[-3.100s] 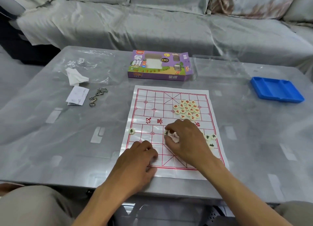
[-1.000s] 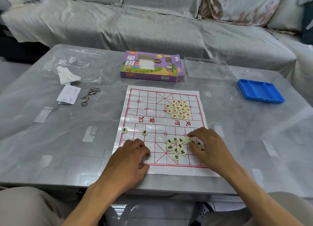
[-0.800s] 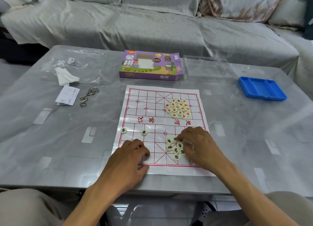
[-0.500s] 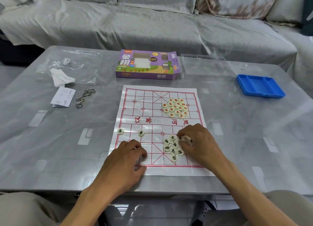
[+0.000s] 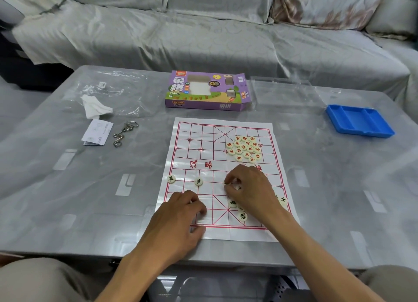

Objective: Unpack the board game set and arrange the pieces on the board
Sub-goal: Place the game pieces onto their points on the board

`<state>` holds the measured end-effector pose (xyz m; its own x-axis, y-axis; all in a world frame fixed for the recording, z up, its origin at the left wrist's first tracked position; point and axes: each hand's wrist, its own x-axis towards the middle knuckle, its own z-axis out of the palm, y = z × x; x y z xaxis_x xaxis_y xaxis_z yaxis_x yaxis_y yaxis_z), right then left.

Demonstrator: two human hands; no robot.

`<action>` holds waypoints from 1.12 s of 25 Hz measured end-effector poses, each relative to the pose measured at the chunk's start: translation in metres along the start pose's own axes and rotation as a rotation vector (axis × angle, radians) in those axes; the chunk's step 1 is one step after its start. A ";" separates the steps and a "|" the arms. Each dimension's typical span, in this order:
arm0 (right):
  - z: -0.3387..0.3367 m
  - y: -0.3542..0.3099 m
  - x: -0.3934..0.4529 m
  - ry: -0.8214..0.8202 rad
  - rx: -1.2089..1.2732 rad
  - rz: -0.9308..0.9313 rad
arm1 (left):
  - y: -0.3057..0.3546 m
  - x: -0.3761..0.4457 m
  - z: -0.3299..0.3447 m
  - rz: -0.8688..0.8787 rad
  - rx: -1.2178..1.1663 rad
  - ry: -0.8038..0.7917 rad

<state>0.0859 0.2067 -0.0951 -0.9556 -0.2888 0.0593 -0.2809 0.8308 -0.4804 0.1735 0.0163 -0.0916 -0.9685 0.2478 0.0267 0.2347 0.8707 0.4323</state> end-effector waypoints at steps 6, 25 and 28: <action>-0.019 0.021 -0.010 -0.003 -0.021 -0.032 | 0.000 -0.001 0.000 0.006 0.006 -0.001; -0.036 0.027 -0.033 -0.222 -0.187 -0.105 | 0.005 0.000 -0.003 -0.024 0.025 -0.020; -0.049 0.038 -0.033 -0.261 -0.162 -0.080 | 0.004 -0.001 -0.003 -0.020 0.023 -0.017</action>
<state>0.1026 0.2710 -0.0719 -0.8804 -0.4514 -0.1451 -0.3852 0.8594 -0.3363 0.1746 0.0183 -0.0875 -0.9714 0.2373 0.0032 0.2175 0.8850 0.4117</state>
